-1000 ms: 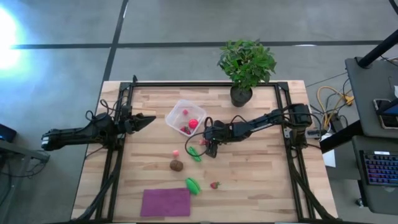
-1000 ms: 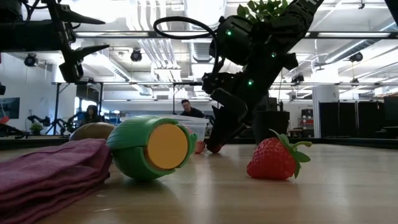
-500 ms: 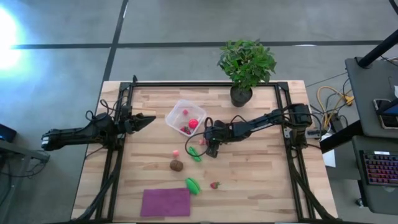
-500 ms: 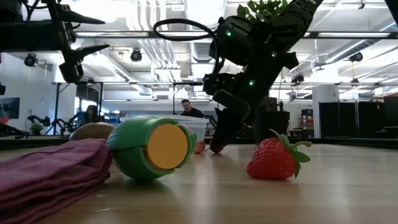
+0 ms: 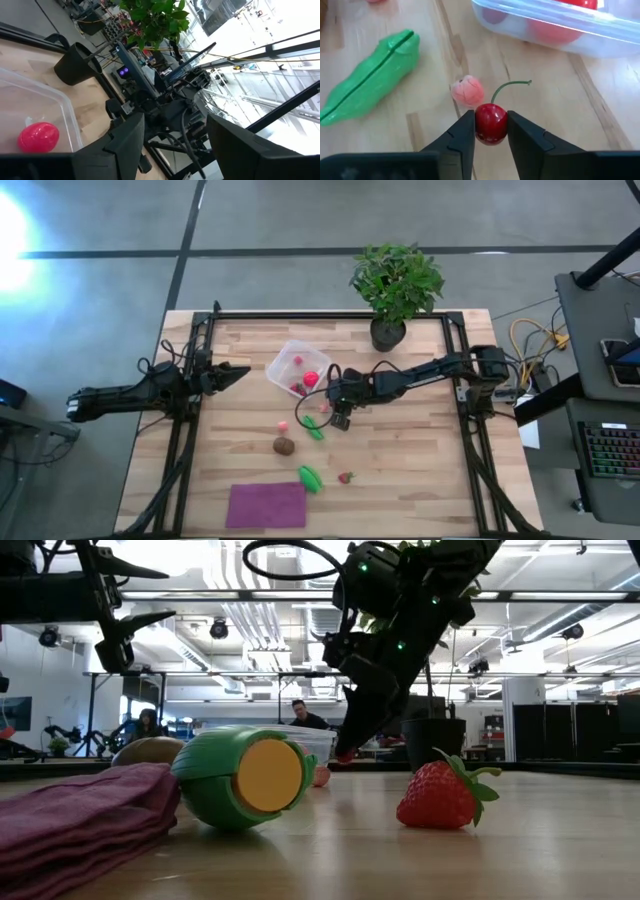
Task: Pick and placing Produce into tupperware
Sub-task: Put the cherry into the transparent bin, then put the top peach into the transparent bin
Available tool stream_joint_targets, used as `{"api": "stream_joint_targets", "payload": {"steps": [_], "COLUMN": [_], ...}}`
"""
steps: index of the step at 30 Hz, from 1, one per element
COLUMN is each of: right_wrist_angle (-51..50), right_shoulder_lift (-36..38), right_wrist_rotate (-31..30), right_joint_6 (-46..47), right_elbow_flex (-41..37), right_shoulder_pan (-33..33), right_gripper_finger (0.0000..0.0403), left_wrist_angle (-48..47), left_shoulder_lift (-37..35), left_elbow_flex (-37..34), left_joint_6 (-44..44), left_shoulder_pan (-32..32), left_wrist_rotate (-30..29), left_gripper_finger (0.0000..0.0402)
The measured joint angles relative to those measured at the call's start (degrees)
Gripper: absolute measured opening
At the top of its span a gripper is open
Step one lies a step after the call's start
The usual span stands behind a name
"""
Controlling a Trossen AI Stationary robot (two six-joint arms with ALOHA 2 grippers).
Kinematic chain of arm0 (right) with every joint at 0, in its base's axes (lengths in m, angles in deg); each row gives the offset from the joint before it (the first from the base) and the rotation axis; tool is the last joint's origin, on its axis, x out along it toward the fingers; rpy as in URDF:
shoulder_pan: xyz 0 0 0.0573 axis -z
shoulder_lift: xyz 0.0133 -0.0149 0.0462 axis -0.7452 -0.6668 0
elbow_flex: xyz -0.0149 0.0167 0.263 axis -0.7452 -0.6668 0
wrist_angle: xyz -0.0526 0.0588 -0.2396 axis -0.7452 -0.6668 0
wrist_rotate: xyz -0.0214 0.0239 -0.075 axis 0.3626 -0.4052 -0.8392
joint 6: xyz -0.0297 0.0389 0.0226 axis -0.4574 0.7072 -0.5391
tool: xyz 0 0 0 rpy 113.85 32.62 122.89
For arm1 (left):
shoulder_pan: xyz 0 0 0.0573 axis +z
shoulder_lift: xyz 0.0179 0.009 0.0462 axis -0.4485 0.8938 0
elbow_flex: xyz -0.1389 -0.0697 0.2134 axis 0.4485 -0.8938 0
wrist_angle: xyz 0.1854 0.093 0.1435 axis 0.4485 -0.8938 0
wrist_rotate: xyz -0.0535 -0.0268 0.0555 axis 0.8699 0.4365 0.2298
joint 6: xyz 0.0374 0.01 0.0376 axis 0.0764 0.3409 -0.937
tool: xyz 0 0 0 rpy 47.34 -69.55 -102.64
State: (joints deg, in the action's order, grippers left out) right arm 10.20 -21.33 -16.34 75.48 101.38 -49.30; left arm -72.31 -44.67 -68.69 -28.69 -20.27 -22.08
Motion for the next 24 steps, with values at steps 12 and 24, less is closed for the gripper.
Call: {"api": "stream_joint_targets", "payload": {"steps": [12,24], "right_wrist_angle": [0.4,-11.5], "right_shoulder_lift": [2.2,-13.8], "right_wrist_rotate": [-3.2,4.8], "right_joint_6": [-5.9,-6.8], "right_elbow_flex": [11.5,31.4], "right_shoulder_pan": [2.0,9.3], "right_gripper_finger": [0.0096,0.0157], "left_wrist_angle": [-0.1,0.1], "left_shoulder_lift": [0.0,0.1], "left_elbow_flex": [0.0,0.0], "left_joint_6": [0.0,0.0], "left_shoulder_pan": [0.0,0.0], "left_wrist_rotate": [0.0,0.0], "left_gripper_finger": [0.0201,0.0201]}}
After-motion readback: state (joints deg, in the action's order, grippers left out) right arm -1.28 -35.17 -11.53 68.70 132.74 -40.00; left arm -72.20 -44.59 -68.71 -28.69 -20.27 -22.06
